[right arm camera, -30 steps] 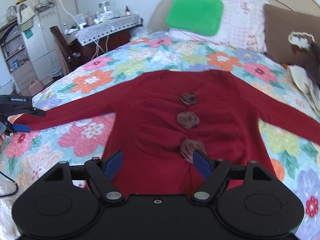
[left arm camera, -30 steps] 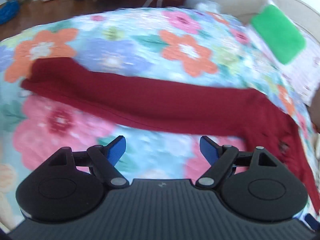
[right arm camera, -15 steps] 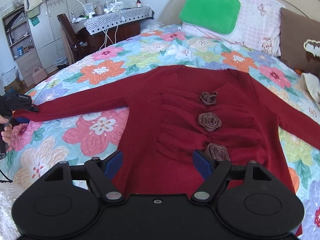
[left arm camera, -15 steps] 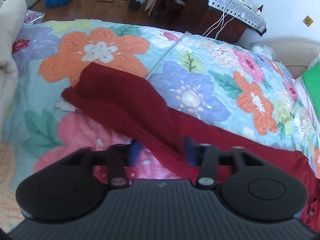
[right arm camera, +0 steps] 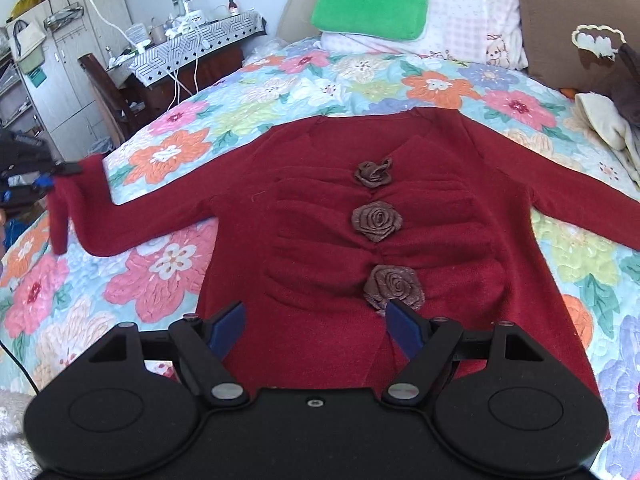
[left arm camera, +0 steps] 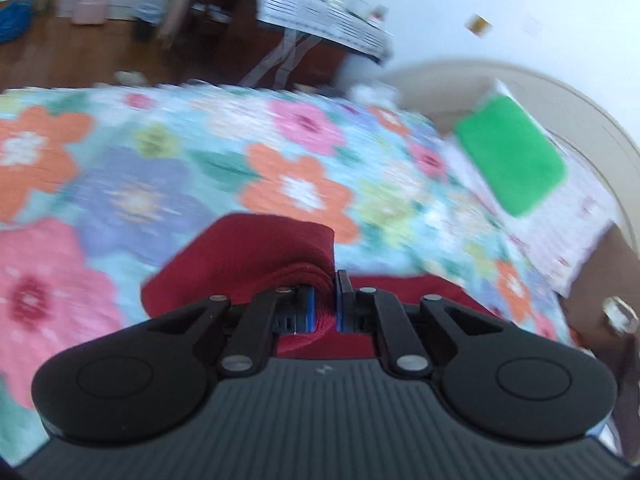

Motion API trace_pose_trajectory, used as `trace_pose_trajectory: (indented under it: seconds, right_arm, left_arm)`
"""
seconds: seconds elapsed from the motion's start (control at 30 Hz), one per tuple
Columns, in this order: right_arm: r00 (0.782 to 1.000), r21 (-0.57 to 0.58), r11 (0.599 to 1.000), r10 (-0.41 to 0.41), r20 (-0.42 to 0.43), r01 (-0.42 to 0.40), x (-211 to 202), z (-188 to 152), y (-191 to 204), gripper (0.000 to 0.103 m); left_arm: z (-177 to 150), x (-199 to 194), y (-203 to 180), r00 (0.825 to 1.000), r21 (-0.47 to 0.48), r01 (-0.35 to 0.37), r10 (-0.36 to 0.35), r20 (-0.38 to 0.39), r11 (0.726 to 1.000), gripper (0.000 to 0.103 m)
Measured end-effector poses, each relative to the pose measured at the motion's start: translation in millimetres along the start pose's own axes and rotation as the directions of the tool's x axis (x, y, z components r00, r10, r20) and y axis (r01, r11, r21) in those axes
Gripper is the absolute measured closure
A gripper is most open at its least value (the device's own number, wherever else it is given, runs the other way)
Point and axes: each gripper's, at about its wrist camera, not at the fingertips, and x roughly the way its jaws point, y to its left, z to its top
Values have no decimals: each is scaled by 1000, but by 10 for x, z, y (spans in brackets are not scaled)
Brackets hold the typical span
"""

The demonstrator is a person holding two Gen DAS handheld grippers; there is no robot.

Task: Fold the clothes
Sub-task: 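Grasp the cardigan hem with the left gripper and fold it toward the collar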

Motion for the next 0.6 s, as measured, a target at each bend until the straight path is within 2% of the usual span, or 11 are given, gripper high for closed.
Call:
trace_pose_trajectory:
  seconds: [0.1, 0.17, 0.23, 0.33, 0.4, 0.47, 0.6]
  right_arm:
    - [1000, 10, 1000, -10, 7, 9, -38, 14, -77, 22]
    - [1000, 22, 1000, -18, 11, 18, -64, 17, -139, 22]
    - [1000, 35, 999, -22, 10, 21, -77, 10, -206, 22]
    - [999, 41, 998, -43, -7, 43, -74, -6, -333, 22]
    - [995, 11, 996, -90, -34, 91, -38, -3, -375, 22]
    - [990, -32, 990, -138, -20, 137, -19, -5, -381, 22]
    - [991, -70, 989, -131, -4, 130, 46, 18, -417, 22]
  left_arm:
    - [-277, 121, -579, 994, 92, 87, -80, -74, 992, 94]
    - [-489, 200, -942, 982, 147, 153, -134, -130, 977, 94]
    - [-715, 298, -1224, 965, 176, 211, -177, -191, 962, 94]
    - [-1027, 498, -1550, 930, 209, 285, -218, -297, 935, 94]
    - [-1203, 647, -1654, 908, 251, 312, -211, -361, 916, 94]
    - [-1303, 754, -1625, 892, 269, 328, -204, -403, 905, 94]
    - [-1307, 799, -1503, 854, 246, 387, -245, -459, 889, 89]
